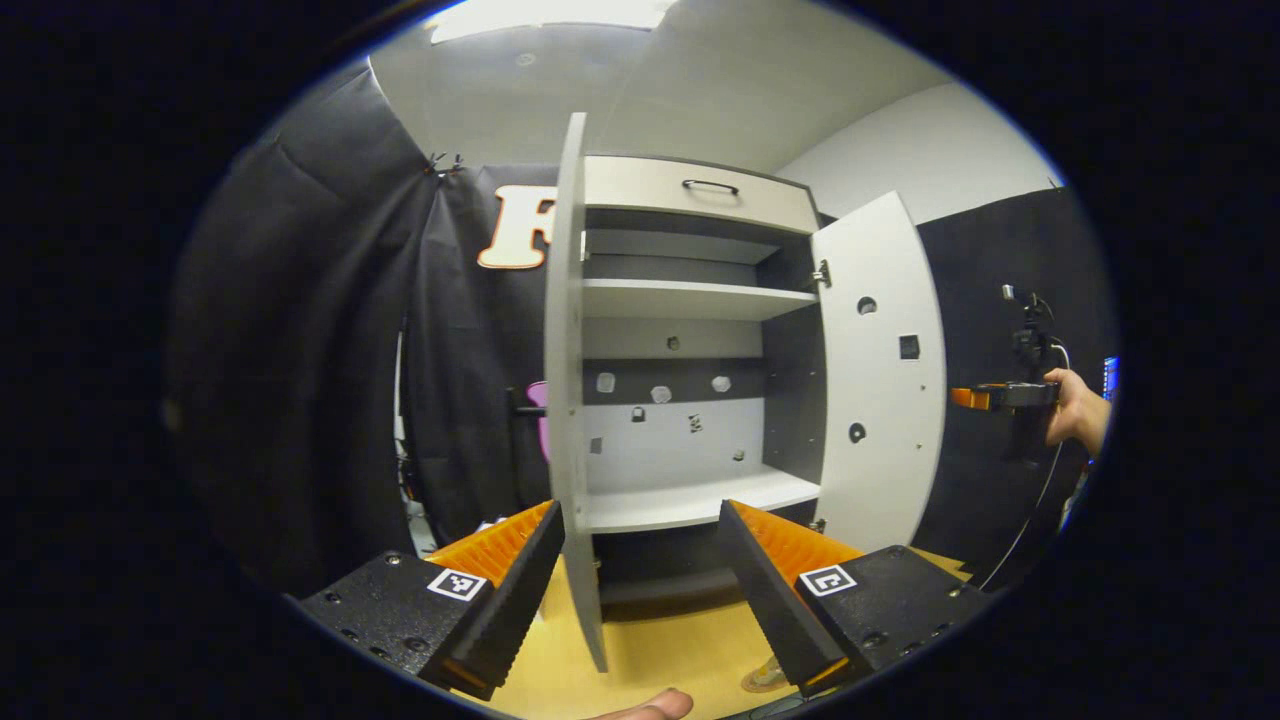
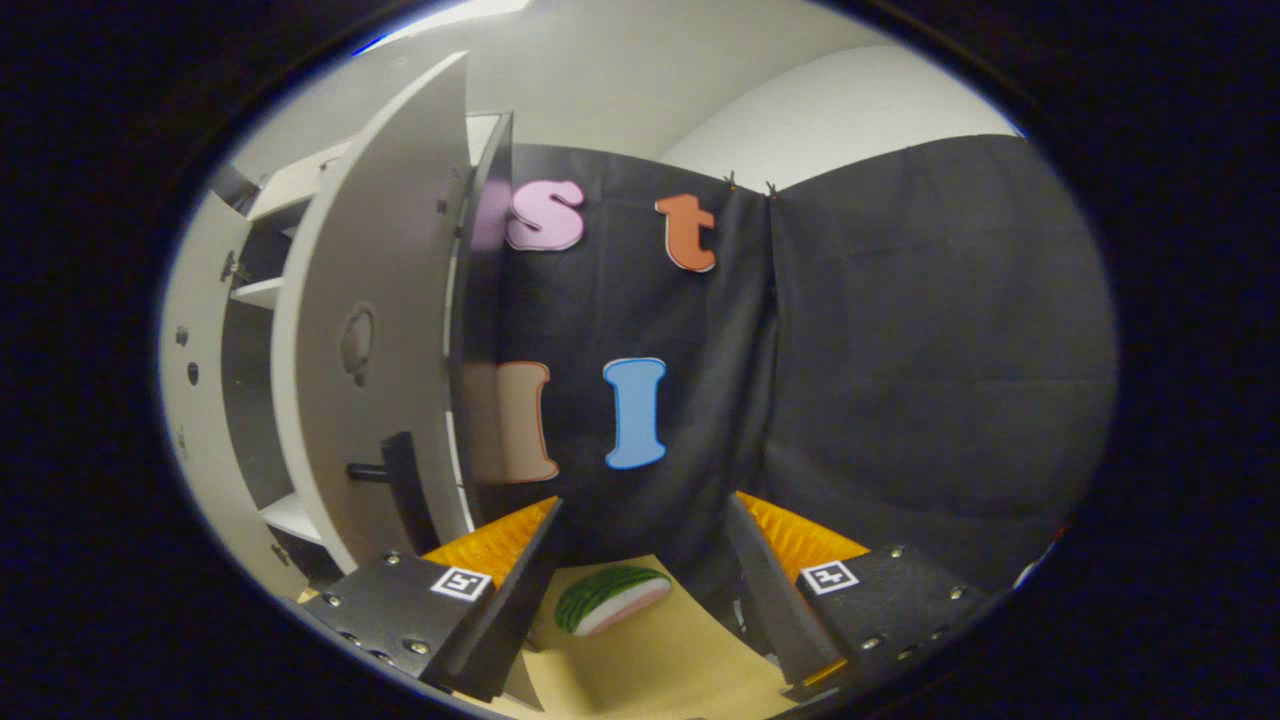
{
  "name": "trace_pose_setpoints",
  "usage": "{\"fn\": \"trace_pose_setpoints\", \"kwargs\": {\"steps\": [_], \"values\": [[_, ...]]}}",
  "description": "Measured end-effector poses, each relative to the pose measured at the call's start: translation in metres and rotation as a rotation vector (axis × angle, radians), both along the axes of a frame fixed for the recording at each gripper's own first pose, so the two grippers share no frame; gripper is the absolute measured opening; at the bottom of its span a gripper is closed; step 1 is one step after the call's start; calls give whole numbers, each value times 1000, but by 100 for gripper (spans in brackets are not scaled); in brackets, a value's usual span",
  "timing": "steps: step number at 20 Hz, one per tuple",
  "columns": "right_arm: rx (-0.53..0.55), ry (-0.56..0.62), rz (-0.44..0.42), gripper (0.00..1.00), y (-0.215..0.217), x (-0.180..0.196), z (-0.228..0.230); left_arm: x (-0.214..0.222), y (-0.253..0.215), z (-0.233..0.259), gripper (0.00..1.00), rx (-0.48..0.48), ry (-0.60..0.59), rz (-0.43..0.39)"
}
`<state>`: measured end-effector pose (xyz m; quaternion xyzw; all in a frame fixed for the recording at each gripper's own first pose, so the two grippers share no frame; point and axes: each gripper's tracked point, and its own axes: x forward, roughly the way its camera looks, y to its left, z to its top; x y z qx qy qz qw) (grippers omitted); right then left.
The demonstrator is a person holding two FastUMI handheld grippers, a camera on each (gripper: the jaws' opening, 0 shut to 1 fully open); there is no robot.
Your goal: Grasp the bottle in the cabinet with the left hand and place it on the coaster, then close the right door with the right hand and the left door with the left hand.
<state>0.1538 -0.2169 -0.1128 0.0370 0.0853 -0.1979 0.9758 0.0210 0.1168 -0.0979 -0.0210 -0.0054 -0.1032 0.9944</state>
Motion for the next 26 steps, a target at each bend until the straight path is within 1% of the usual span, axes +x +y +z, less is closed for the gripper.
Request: {"fn": "trace_pose_setpoints", "kwargs": {"steps": [1, 2, 3, 4, 5, 6, 7, 10, 13, 14, 17, 18, 19, 20, 21, 23, 24, 25, 26], "values": [[5, 7, 4, 97, -1, 10, -2, -3, 8, -2, 98, -3, 12, 18], [11, 0, 36, 97, 8, 20, -1, -4, 13, -3, 98, -6, 21, 34], [25, -26, 109, 97, 27, 28, 4, -6, 19, -2, 96, -7, 27, 43], [23, -72, 152, 95, 43, 41, 12, -8, 24, -1, 96, -6, 29, 53], [-17, -95, 171, 99, 54, 35, 25, -10, 28, 1, 96, 1, 27, 63], [-60, -96, 189, 79, 60, 39, 31, -15, 30, 2, 96, 9, 25, 76], [-64, -90, 199, 82, 67, 33, 30, -20, 33, 4, 96, 15, 22, 84], [-42, -78, 244, 82, 82, 34, 28, -29, 25, 10, 96, 14, 17, 70], [-14, -89, 311, 82, 113, 42, 28, -28, 24, 11, 96, 10, 35, 78], [-3, -86, 332, 82, 124, 45, 28, -27, 19, 11, 96, 2, 44, 64], [-12, -100, 349, 83, 144, 55, 31, -18, 21, 14, 98, 2, 51, 58], [-20, -111, 357, 80, 152, 59, 32, -10, 24, 10, 97, 9, 55, 71], [-22, -117, 356, 82, 158, 64, 31, -6, 30, 8, 97, 15, 61, 88], [-16, -115, 353, 82, 162, 66, 29, -5, 33, 7, 97, 17, 65, 102], [-12, -111, 353, 80, 166, 68, 26, -4, 37, 6, 97, 14, 69, 112], [-18, -116, 377, 80, 175, 74, 27, -4, 46, 1, 97, 6, 82, 128], [-26, -122, 390, 83, 180, 76, 28, -2, 51, -1, 97, 4, 90, 137], [-26, -124, 398, 83, 184, 76, 28, 0, 56, -4, 97, 2, 97, 147], [-16, -120, 407, 80, 189, 78, 27, 0, 62, -8, 97, -1, 103, 161]]}}
